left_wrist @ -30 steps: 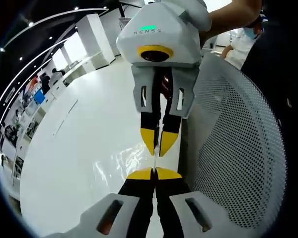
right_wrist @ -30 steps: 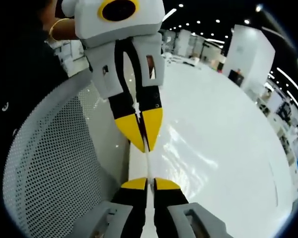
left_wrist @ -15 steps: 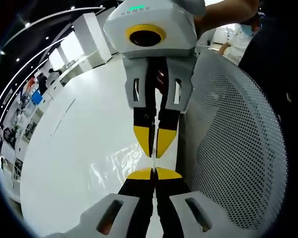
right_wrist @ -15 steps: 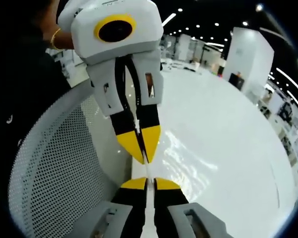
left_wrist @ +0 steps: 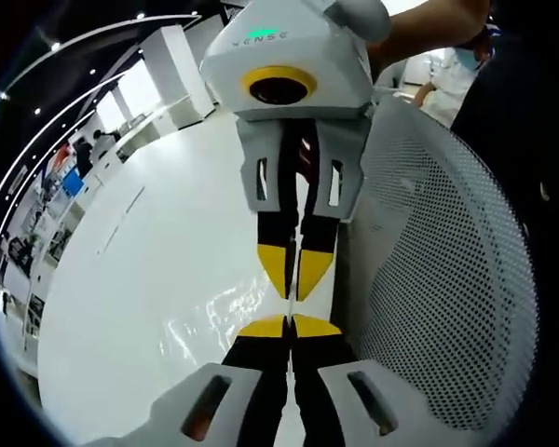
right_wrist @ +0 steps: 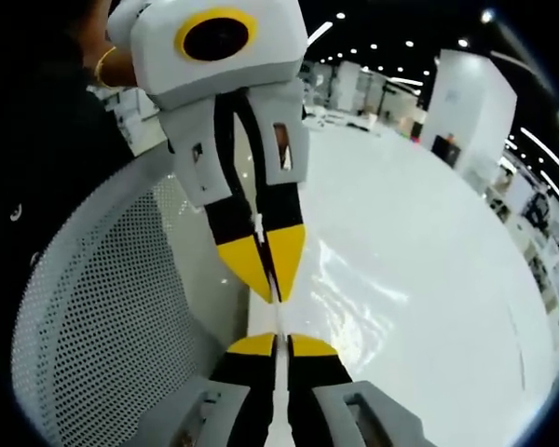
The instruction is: Open the resealable bag by pulling the two sides of the seal apart until the entire bag opening is separated and visibly accessible.
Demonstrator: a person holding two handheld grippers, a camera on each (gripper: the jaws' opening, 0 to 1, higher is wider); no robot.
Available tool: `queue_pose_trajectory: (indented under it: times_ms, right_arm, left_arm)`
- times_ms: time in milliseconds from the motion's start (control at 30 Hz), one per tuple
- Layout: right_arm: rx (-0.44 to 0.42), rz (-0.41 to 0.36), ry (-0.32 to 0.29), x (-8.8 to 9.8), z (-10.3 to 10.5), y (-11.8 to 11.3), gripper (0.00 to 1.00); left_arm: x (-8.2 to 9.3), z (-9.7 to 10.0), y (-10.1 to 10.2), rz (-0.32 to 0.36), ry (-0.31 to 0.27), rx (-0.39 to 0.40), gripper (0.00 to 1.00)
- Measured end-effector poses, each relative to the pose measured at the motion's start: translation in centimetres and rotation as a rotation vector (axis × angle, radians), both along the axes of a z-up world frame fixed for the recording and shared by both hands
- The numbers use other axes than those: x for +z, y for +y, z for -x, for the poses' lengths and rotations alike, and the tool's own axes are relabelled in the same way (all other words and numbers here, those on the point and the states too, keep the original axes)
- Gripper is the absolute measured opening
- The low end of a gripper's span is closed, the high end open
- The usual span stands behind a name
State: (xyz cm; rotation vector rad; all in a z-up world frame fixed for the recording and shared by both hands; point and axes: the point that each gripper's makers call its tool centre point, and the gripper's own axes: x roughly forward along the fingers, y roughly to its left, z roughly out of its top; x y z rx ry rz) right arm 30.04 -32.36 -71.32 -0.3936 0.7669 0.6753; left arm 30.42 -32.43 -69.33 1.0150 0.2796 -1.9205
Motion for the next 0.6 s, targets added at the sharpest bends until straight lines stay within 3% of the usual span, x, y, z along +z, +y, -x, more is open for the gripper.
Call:
queue_pose_trajectory:
  times_ms: [367, 533, 600]
  right_arm:
    - [-0.018, -0.009, 0.004, -0.6, 0.3, -0.3, 0.00]
    - [-0.022, 0.027, 0.017, -1.1, 0.6, -1.1, 0.00]
    - [-0.036, 0.002, 0.004, -0.7, 0.5, -1.2, 0.00]
  left_arm:
    - [0.1, 0.1, 0.0, 0.006, 0.013, 0.004, 0.00]
    - [0.6, -0.2, 0.0, 0.022, 0.006, 0.010, 0.00]
    - [1.0, -0.3, 0.0, 0.033, 0.014, 0.018, 0.00]
